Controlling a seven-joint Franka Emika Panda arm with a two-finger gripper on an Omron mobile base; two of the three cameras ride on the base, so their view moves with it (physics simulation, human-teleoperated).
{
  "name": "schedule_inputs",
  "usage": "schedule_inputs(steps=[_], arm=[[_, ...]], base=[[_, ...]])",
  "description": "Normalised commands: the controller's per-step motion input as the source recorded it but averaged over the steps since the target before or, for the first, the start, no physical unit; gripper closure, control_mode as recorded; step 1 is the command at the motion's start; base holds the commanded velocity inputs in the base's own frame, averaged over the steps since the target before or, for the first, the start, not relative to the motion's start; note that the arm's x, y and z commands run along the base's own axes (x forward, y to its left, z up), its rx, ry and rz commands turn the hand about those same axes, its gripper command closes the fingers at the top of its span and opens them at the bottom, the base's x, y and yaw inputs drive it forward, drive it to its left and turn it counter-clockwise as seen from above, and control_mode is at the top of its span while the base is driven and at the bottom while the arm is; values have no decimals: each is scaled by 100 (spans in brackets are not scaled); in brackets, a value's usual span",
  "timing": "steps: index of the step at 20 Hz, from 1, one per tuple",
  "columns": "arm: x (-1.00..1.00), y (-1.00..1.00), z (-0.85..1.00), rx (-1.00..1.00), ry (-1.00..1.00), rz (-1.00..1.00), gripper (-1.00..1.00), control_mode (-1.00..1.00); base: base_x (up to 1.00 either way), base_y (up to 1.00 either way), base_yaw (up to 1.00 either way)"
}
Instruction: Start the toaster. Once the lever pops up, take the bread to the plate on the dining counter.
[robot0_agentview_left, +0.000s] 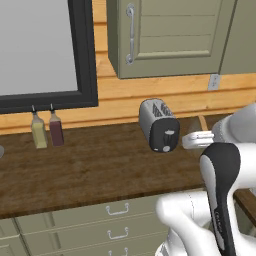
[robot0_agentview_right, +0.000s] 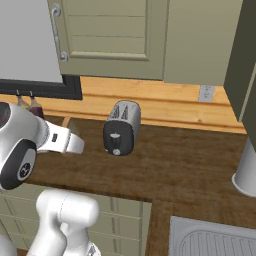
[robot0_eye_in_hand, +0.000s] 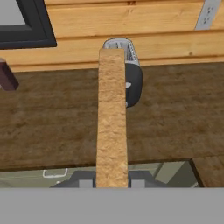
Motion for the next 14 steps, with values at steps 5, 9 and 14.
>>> schedule_inputs(steps=[5, 9, 14], arm=[[-1, 0, 0, 0, 0, 0, 100, -100], [0, 0, 0, 0, 0, 0, 100, 100], [0, 0, 0, 0, 0, 0, 100, 100]], base=[[0, 0, 0], [-49, 44, 9], [-75, 83, 41]])
